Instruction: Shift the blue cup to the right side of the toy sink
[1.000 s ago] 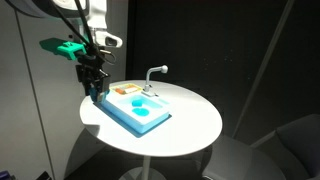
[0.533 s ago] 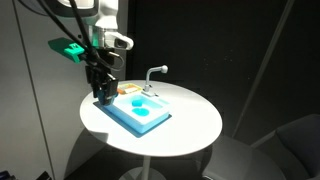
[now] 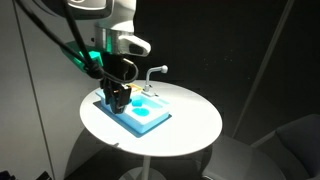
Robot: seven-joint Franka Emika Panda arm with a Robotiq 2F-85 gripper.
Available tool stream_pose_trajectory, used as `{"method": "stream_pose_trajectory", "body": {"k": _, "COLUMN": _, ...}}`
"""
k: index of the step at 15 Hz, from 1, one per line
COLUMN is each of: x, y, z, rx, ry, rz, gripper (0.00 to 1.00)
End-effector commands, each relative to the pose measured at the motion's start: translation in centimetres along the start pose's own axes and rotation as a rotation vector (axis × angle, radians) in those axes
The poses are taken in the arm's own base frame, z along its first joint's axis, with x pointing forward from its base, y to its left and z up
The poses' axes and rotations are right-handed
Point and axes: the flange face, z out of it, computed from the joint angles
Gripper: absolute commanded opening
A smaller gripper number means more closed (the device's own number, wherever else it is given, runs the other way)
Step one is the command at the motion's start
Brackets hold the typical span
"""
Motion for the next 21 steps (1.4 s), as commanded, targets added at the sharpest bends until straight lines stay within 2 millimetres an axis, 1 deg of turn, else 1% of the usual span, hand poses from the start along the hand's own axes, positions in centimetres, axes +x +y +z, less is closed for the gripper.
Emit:
{"method": "stream_pose_trajectory", "body": {"k": 1, "x": 0.8, "y": 2.2, "z": 0.0, "rx": 0.032, "ry": 0.031, "rz": 0.021, "gripper": 0.31}}
{"method": "stream_pose_trajectory", "body": {"k": 5, "x": 1.9, "y": 4.1, "z": 0.4, "rx": 0.045, "ry": 0.06, "rz": 0.036, "gripper": 0.31}}
{"method": "stream_pose_trajectory", "body": {"k": 9, "x": 3.7, "y": 5.7, "z": 0.6, "rx": 0.049, "ry": 0.088, "rz": 0.045, "gripper": 0.31}}
{"method": "stream_pose_trajectory", "body": {"k": 17, "x": 9.0, "y": 8.2, "z": 0.1, "rx": 0.029, "ry": 0.094, "rz": 0.068, "gripper": 0.31}}
{"method": "stream_pose_trajectory", "body": {"k": 21, "x": 12.1, "y": 9.2, "z": 0.7, "rx": -0.004, "ry": 0.087, "rz": 0.078, "gripper": 0.31}}
